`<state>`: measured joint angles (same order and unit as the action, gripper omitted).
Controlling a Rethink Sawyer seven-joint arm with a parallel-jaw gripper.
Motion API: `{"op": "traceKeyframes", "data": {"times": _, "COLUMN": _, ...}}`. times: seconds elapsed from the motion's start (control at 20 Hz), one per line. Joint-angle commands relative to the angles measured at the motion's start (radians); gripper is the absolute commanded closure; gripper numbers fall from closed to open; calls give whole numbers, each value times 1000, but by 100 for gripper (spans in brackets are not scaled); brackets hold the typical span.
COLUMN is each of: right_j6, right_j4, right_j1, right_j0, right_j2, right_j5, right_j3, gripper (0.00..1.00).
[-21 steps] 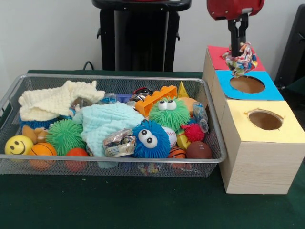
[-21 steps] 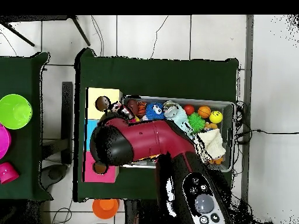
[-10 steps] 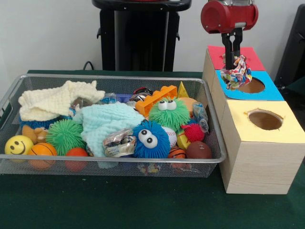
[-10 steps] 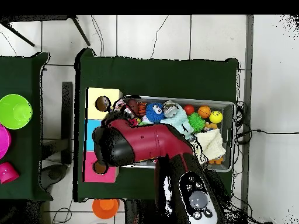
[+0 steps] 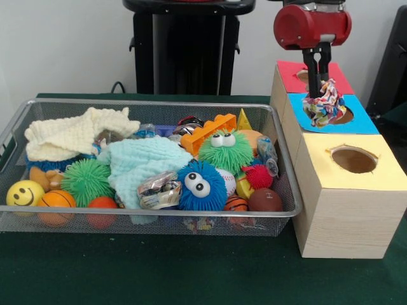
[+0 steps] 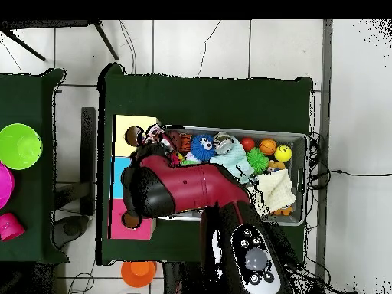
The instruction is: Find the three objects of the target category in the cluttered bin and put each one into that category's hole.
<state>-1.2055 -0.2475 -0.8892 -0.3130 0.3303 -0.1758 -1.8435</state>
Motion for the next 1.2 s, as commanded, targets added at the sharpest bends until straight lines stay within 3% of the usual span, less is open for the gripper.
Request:
{"op": "traceKeyframes", "data": {"times": 0.05, "right_j6": -254, "right_j4": 49, "right_j1": 28, "right_j0": -27, "right_j2": -18, "right_j5": 55, "right_j3": -48, "gripper": 100}}
{"op": "traceKeyframes", "data": {"times": 0.45, "right_j6": -259, "right_j4": 44, "right_j1": 46, "right_j0": -41, "right_j2": 6, "right_j5": 131, "right_j3": -68, "gripper": 100}}
{"op": "traceKeyframes", "data": {"times": 1.2, "right_j6": -254, "right_j4": 59, "right_j1": 136, "right_j0": -74, "right_j2": 103, "right_j5": 164, "right_j3": -90, "gripper": 100}}
